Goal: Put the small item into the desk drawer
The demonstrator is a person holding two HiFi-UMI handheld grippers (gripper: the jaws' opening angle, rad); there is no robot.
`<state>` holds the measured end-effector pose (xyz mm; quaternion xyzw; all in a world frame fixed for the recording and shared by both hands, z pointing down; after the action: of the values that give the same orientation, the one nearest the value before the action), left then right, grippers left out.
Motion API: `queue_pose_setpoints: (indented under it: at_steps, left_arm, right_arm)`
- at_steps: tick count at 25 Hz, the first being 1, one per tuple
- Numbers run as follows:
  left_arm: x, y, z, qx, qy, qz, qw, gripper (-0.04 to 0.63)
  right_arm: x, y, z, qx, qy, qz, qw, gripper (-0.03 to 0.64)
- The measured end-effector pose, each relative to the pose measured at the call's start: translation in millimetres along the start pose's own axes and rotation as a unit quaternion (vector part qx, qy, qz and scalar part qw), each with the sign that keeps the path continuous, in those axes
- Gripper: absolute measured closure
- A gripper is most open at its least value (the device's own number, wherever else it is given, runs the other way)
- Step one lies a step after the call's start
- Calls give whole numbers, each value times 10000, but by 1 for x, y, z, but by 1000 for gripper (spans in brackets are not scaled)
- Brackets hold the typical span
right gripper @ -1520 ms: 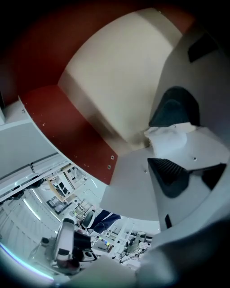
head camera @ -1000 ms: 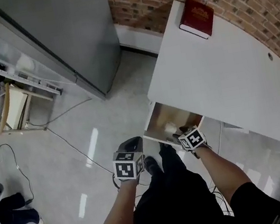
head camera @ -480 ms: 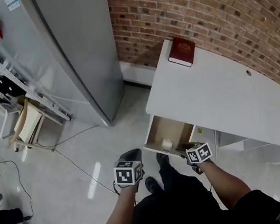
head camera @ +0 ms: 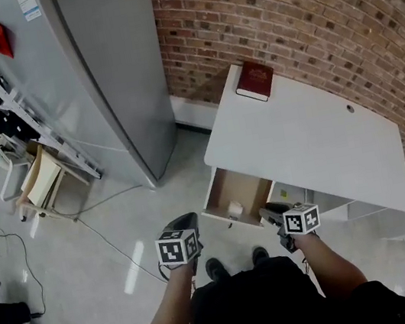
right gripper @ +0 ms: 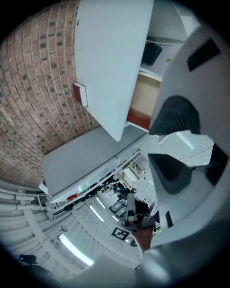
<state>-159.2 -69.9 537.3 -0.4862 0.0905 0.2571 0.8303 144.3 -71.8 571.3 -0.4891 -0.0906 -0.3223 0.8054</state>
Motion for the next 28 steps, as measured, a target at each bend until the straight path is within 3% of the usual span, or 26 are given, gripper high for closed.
queue_pose_setpoints:
  at_steps: [5,11,16,28]
  left_arm:
    - [13,0,-14,111,3,-231,9997,584]
    - [49,2,-40,368,-7,-478,9982,583]
    - [85,7,-53,586,-41,-590,9965,583]
    - [157,39,-89,1311,-331,-632,9888,584]
  right_arm:
    - [-3,33,-26,462,312,-299,9980,515]
    - [4,90,-38,668,962,-665,9909,553]
    - [17,131,-38,979,1094,-886,9852,575]
    - [20,217,-72,1847,1778,-775,9635,603]
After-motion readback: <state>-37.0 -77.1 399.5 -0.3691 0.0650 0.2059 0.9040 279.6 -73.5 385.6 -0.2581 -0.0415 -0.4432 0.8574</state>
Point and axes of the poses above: the fingertips, and each gripper's own axes: y backward along the fingers, x to its right, z out of its underside, the point moved 7 cm from there along y, backward along the fingers, and after that the axes turned 14 degrees about -x, right-handed, at the moved point
